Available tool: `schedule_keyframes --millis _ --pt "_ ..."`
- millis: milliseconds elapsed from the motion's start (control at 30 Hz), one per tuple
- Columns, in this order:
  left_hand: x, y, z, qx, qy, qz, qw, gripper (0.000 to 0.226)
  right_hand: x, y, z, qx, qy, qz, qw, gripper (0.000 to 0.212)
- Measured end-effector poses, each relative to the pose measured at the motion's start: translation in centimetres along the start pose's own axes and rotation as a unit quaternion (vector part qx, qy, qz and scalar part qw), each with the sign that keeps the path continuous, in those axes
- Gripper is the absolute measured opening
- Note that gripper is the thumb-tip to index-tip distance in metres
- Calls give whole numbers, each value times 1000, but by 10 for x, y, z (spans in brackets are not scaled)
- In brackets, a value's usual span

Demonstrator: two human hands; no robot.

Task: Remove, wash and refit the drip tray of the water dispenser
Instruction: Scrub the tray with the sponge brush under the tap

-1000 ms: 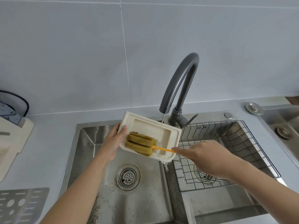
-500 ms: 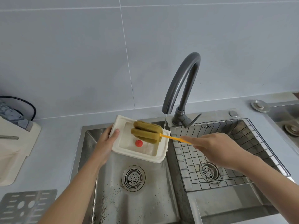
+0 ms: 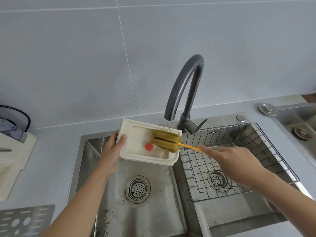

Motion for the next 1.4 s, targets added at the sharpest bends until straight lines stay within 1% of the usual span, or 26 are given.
schedule_keyframes --millis 100,167,233,367,467,567,700,900,1000,1133,1233,1400 --pt "-6 -2 2 -8 0 -2 1000 22 -1 8 -1 -14 8 -33 999 78" --pt "-9 -3 2 -8 -3 -3 1000 23 -2 12 -7 -10 5 -51 999 76" --pt "-12 -2 2 -15 -3 -6 1000 19 -4 16 -13 -2 -10 -58 998 73" --pt "-10 0 5 -32 -6 -6 999 20 -6 24 -25 18 -36 -62 997 70" --pt "-7 1 7 -39 -28 -9 999 21 -2 24 -26 25 -31 -64 997 70" --pt "-3 1 9 -45 -52 -11 998 26 10 26 -16 17 -21 -43 999 73" --pt "-1 2 15 -55 -66 -13 996 22 22 25 -8 -17 -11 -20 1000 76" --pt "-8 8 27 -76 -91 -27 993 24 21 19 -24 -23 30 -44 998 72" --pt "-10 10 32 -93 -134 -28 986 35 13 19 -34 -13 40 -64 997 69" --pt "-12 12 39 -114 -161 -2 980 40 7 19 -42 -3 33 -68 997 67" --pt "-20 14 45 -135 -161 6 978 40 1 18 -47 7 15 -72 997 68" --pt "-34 16 48 -162 -230 -16 959 52 -3 22 -36 15 -5 -66 998 70"
Point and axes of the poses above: each hand's wrist, its own y-axis away from the middle knuckle, its own x-axis out of the back of the hand, z = x × y, the point moved 9 cm from there along -y, towards the middle knuckle, and after that the axes turned 2 degrees about y, right-handed, at the moved point
